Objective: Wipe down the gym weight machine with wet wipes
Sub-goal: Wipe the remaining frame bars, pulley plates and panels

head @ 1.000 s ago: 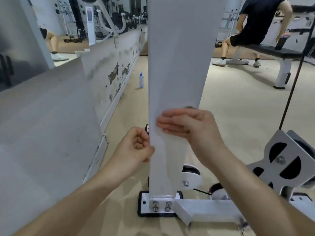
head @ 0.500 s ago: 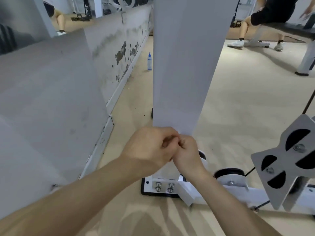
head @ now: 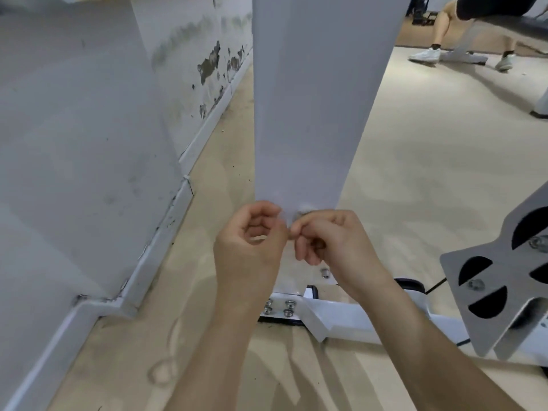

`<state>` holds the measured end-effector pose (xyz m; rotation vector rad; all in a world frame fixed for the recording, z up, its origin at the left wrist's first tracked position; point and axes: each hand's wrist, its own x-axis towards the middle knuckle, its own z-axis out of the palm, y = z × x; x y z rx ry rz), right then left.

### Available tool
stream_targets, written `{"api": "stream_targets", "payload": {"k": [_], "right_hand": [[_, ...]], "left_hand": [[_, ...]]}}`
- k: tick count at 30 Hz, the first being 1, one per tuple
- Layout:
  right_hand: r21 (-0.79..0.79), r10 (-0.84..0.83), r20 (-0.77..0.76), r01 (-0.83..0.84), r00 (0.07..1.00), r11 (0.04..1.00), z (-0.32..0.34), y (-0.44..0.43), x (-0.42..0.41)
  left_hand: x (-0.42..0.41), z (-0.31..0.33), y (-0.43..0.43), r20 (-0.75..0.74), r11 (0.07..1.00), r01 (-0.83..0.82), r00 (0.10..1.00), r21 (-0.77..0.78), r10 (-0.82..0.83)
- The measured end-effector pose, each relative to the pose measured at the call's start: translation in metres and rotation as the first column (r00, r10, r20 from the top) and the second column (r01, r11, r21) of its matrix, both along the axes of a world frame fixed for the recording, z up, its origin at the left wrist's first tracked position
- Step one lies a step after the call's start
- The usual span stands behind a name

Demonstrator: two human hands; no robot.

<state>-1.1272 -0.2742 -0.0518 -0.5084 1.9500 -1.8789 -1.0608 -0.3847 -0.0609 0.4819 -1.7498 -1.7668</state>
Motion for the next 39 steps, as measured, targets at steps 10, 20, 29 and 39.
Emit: {"api": "stream_targets", "payload": {"k": [10,20,29,39], "right_hand": [[-0.292,0.115,0.287,-0.027,0.951,0.956,-0.008,0.033,-0.015],[0.206,-0.223,-0.017,0.222,0.975,0.953,-0.067,0.008,0.021],[0.127,-0.439,0.159,0.422,0.884,0.897,-0.116,0.002,0.028],[0.286,-0.631,0.345,0.562,0.695,0.776,-0.183,-0.019,0.027]], "left_hand": [[-0.016,-0.027,0.031,-0.197,0.964,0.132,0.977,0.231,-0.087],[-0.008,-0.094,0.01,0.108,0.983,0.031,0.993,0.181,-0.051],[-0.01,-0.114,0.013,0.252,0.955,0.206,0.956,-0.214,-0.15],[-0.014,-0.177,0.002,0.457,0.967,0.25,0.857,0.038,-0.24]]}}
